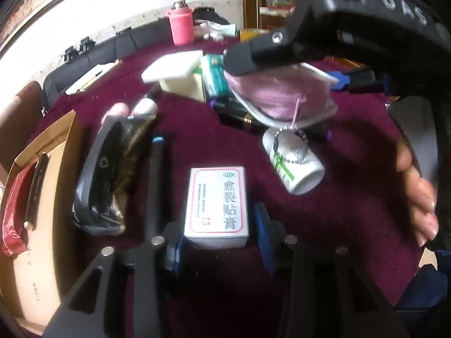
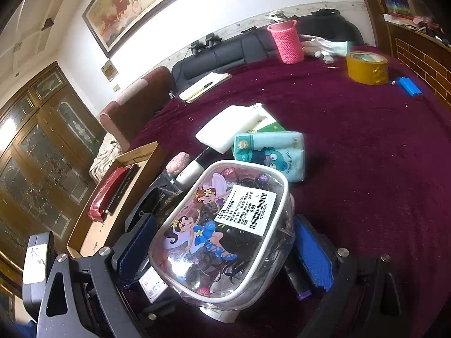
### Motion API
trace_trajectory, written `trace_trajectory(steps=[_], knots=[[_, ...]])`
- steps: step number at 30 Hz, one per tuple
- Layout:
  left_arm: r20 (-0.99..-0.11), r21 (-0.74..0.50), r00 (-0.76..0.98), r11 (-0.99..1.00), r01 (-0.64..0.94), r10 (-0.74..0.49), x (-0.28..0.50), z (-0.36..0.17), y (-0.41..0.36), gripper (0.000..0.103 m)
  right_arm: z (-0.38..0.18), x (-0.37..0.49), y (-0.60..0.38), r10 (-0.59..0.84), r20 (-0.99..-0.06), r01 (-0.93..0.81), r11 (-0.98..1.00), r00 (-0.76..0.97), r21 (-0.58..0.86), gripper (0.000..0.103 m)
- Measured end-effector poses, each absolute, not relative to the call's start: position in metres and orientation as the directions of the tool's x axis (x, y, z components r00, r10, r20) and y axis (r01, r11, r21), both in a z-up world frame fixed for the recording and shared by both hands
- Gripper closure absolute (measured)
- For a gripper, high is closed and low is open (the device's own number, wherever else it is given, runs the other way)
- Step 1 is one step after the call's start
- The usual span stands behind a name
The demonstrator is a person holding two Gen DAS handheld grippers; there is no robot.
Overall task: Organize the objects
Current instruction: 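Place the white box in the tray with the left tool while the right tool places the pouch there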
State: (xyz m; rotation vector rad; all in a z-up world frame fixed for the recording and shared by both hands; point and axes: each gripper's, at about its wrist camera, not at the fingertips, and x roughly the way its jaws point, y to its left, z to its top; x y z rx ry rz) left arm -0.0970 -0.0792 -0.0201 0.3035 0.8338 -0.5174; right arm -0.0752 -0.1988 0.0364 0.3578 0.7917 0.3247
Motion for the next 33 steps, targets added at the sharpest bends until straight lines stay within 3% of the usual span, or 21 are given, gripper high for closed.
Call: trace_trajectory(steps=[1, 10, 16, 24, 33], knots=[[-0.767, 0.048, 0.555, 0.834, 0.550, -0.321, -0.096, -0.019, -0.078, 0.070, 0.037, -0.076, -0.199, 0.412, -0.627, -0.149, 0.891, 0.661, 0.429, 0.005], [-0.670, -0.131, 0.580, 0.843, 0.522, -0.463, -0.097, 0.015, -0.032, 0.070, 0.046, -0.082, -0.196, 0.425, -0.617, -0.166, 0.886, 0.662, 0.433, 0.005], [-0.611, -0.213, 0.631, 0.867, 0.450, -0.478, -0.092, 0.037, 0.015, 0.070, 0.065, -0.081, -0.176, 0.475, -0.611, -0.231, 0.869, 0.633, 0.437, 0.005], [-0.593, -0.236, 0.719, 0.932, 0.275, -0.363, -0.085, 0.040, 0.091, 0.070, 0.074, -0.058, -0.104, 0.631, -0.618, -0.361, 0.776, 0.469, 0.518, 0.004], [-0.633, -0.254, 0.749, 0.966, 0.039, -0.196, -0.089, 0.026, 0.179, 0.070, 0.067, -0.040, 0.011, 0.678, -0.653, -0.498, 0.718, 0.338, 0.487, 0.004]])
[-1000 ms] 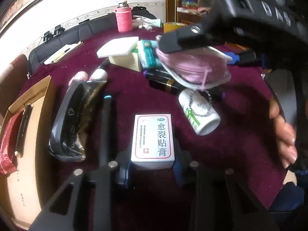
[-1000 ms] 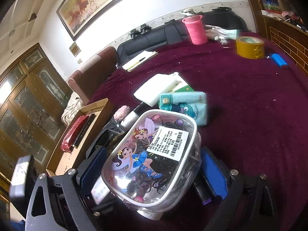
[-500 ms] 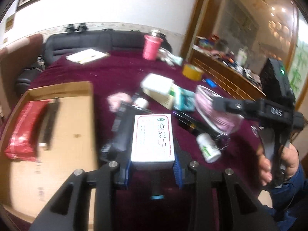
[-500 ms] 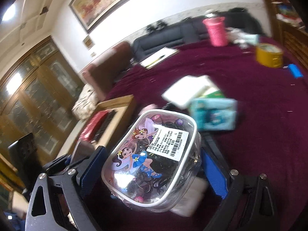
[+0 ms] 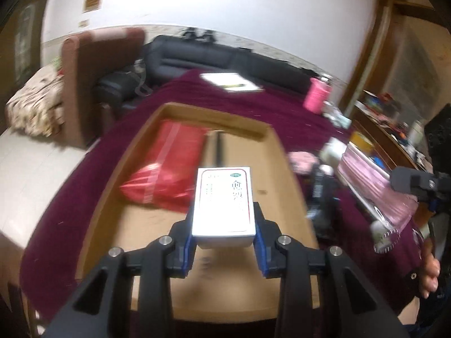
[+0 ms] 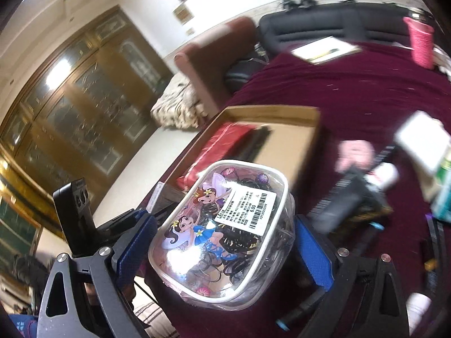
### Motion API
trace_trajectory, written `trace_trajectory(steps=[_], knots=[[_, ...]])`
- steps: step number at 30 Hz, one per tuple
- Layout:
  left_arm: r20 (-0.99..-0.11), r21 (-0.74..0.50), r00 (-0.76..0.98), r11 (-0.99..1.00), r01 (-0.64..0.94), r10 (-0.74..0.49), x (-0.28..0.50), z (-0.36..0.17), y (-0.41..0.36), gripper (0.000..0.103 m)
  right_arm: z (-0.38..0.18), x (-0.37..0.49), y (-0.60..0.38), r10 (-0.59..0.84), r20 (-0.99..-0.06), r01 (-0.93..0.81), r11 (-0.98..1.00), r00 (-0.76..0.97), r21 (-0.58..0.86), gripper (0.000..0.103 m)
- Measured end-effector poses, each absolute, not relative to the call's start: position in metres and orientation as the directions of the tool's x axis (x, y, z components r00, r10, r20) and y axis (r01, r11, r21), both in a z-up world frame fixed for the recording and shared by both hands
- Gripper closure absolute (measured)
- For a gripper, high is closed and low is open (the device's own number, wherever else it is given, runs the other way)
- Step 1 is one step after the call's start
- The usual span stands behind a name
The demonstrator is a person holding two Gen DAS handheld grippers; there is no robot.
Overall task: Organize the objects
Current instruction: 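Place the white box in the tray with the left tool while the right tool places the pouch there, then grasp a teal-capped black marker with the left tool while the right tool grasps the white pill bottle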
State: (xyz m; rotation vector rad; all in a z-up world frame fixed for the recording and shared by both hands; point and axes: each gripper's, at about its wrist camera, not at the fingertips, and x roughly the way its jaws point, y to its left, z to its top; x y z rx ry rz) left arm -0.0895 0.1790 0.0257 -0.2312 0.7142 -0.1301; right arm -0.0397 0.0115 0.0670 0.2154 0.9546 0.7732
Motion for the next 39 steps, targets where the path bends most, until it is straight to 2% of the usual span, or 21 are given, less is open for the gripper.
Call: trace_trajectory(steps=[8, 23, 27, 31, 39], knots=[[-0.660, -0.238, 0.740, 0.971, -0.039, -0.132, -0.087, 0.009, 0.207, 0.070, 0.020, -0.028, 0.071, 0.647, -0.712, -0.495, 0.729, 0.273, 0.473, 0.004], [-0.665, -0.210, 0.741, 0.975, -0.072, -0.088, -0.079, -0.001, 0.221, 0.069, 0.012, -0.038, 0.096, 0.560, -0.742, -0.580, 0.762, 0.368, 0.288, 0.003], [-0.668, -0.214, 0.738, 0.974, -0.071, -0.093, -0.079, -0.002, 0.220, 0.068, 0.014, -0.040, 0.091, 0.576, -0.737, -0.587, 0.750, 0.353, 0.306, 0.003], [-0.672, -0.229, 0.734, 0.971, -0.072, -0.104, -0.079, 0.001, 0.220, 0.057, 0.021, -0.041, 0.081, 0.599, -0.715, -0.589, 0.741, 0.361, 0.323, 0.003], [-0.657, -0.211, 0.746, 0.976, -0.047, -0.106, -0.082, 0.019, 0.205, 0.055, 0.052, -0.049, 0.029, 0.669, -0.630, -0.564, 0.718, 0.394, 0.409, 0.003]])
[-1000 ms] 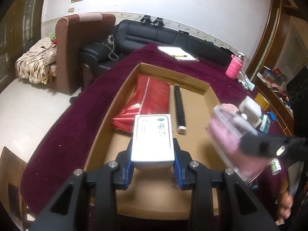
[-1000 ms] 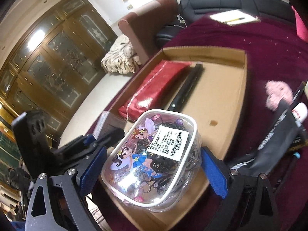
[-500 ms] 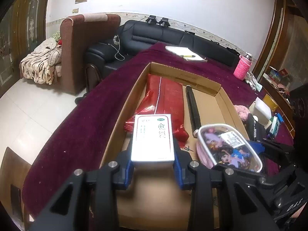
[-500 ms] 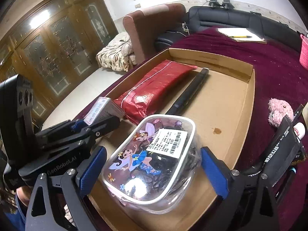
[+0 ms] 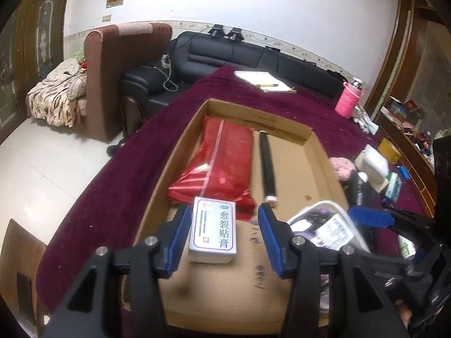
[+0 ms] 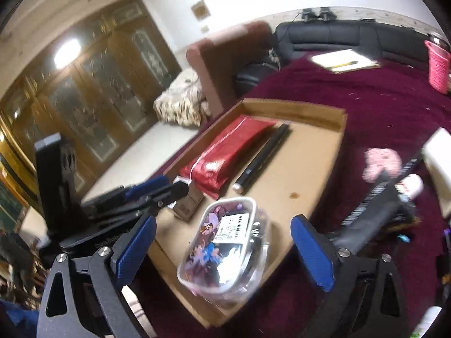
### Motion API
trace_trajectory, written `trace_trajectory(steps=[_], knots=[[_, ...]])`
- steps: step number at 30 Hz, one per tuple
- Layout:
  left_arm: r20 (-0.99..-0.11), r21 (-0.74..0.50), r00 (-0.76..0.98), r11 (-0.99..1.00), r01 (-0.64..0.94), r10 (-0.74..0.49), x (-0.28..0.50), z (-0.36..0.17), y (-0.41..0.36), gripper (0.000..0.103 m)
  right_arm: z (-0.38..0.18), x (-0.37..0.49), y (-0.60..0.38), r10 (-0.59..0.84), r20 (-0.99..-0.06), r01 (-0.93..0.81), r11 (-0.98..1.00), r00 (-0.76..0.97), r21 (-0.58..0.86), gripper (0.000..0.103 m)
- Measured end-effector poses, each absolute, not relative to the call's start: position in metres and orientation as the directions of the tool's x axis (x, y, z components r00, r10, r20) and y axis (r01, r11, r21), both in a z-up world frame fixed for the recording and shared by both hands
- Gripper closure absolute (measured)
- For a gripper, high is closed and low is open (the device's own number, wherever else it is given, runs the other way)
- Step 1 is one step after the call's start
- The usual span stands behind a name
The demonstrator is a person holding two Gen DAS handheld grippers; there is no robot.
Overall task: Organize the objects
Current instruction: 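Grasp a teal-capped black marker with the left tool while the right tool grasps the white pill bottle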
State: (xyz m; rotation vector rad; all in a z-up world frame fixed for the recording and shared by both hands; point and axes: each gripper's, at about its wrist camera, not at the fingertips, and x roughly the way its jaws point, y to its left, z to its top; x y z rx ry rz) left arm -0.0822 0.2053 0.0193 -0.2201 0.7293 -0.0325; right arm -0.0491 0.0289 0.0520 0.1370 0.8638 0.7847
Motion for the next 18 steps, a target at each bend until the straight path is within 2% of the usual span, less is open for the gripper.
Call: trace_trajectory(steps=[3, 8, 14, 18], knots=[[-0.645, -0.191, 0.756, 0.981, -0.020, -0.110, -0.085, 0.029, 0.193, 0.054, 0.066, -0.054, -0.014, 0.680, -0.586, -0.525, 0.724, 0.440, 0.446, 0.003], [-0.637, -0.186, 0.752, 0.980, 0.063, -0.170, -0.085, 0.040, 0.163, 0.054, 0.066, -0.061, -0.098, 0.624, -0.566, -0.390, 0.780, 0.539, 0.489, 0.003], [-0.642, -0.161, 0.711, 0.957, 0.242, -0.288, -0.083, 0.047, 0.095, 0.055, 0.043, -0.074, -0.181, 0.538, -0.586, -0.201, 0.817, 0.606, 0.541, 0.004], [-0.670, -0.135, 0.658, 0.927, 0.349, -0.345, -0.082, 0.039, 0.047, 0.055, 0.031, -0.086, -0.209, 0.519, -0.608, -0.140, 0.817, 0.600, 0.559, 0.004]])
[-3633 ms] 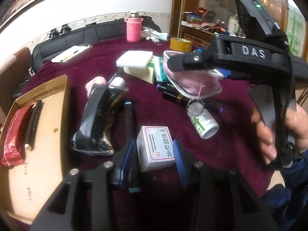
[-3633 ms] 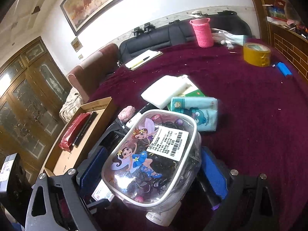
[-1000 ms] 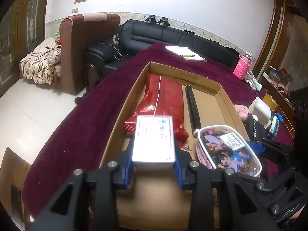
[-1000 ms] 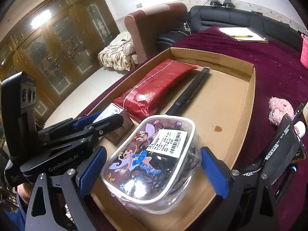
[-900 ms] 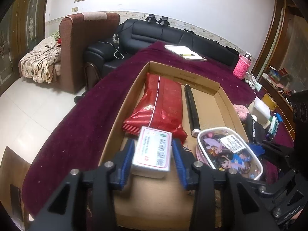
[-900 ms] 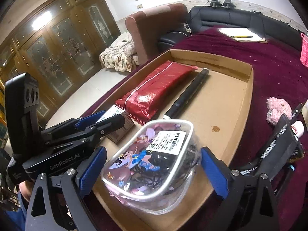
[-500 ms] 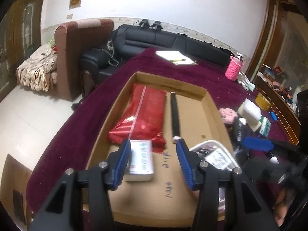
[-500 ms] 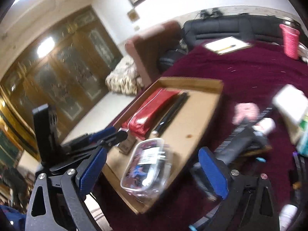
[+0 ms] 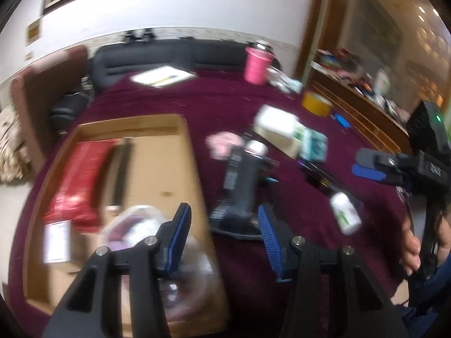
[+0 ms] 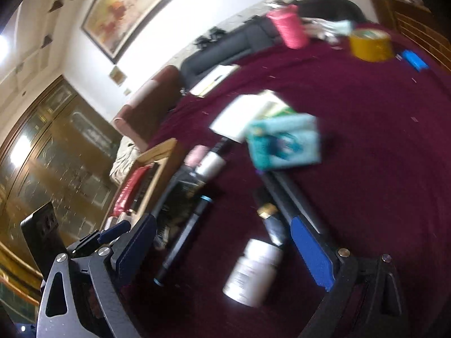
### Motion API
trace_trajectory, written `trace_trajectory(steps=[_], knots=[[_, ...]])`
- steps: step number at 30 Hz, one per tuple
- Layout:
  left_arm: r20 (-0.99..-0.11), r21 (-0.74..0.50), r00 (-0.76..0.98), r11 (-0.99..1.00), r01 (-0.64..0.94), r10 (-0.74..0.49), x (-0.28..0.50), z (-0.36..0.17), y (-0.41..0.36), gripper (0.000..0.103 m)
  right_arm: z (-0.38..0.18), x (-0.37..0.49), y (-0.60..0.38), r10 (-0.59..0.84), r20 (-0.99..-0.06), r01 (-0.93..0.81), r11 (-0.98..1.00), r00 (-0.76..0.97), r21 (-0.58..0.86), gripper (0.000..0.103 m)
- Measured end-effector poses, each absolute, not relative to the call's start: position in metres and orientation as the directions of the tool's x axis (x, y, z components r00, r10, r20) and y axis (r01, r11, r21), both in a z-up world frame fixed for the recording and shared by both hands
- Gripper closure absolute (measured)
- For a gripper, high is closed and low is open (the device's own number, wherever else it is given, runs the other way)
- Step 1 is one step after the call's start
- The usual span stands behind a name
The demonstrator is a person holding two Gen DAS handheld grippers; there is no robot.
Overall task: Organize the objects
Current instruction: 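Grasp a teal-capped black marker with the left tool while the right tool grasps the white pill bottle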
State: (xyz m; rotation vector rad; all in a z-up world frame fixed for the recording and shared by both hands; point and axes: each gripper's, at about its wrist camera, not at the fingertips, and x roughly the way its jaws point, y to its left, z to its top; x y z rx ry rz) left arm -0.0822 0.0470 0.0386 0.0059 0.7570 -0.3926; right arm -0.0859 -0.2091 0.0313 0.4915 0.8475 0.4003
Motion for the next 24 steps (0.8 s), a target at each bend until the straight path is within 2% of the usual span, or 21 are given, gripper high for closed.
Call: trace_trajectory(steps=[7, 12, 20, 22, 24], knots=[[-0.732, -0.100, 0.564, 0.880, 0.465, -0.382, -0.082, 0.014, -0.014, 0.055, 0.025, -0.102, -0.217, 0.502, -0.643, -0.134, 0.836, 0.579, 0.532, 0.004], [-0.760, -0.047, 0.550, 0.873, 0.485, -0.346, -0.078, 0.002, -0.034, 0.055, 0.015, -0.108, -0.209, 0.498, -0.679, -0.138, 0.848, 0.539, 0.512, 0.004], [-0.781, 0.010, 0.544, 0.866, 0.499, -0.305, -0.071, -0.007, -0.053, 0.054, -0.003, -0.095, -0.182, 0.361, -0.779, -0.139, 0.930, 0.513, 0.340, 0.004], [-0.783, 0.026, 0.549, 0.867, 0.498, -0.292, -0.070, -0.009, -0.056, 0.052, -0.005, -0.092, -0.177, 0.320, -0.790, -0.154, 0.947, 0.522, 0.282, 0.008], [-0.787, 0.026, 0.544, 0.866, 0.499, -0.290, -0.069, -0.011, -0.058, 0.050, -0.005, -0.092, -0.177, 0.283, -0.792, -0.159, 0.959, 0.541, 0.235, 0.018]])
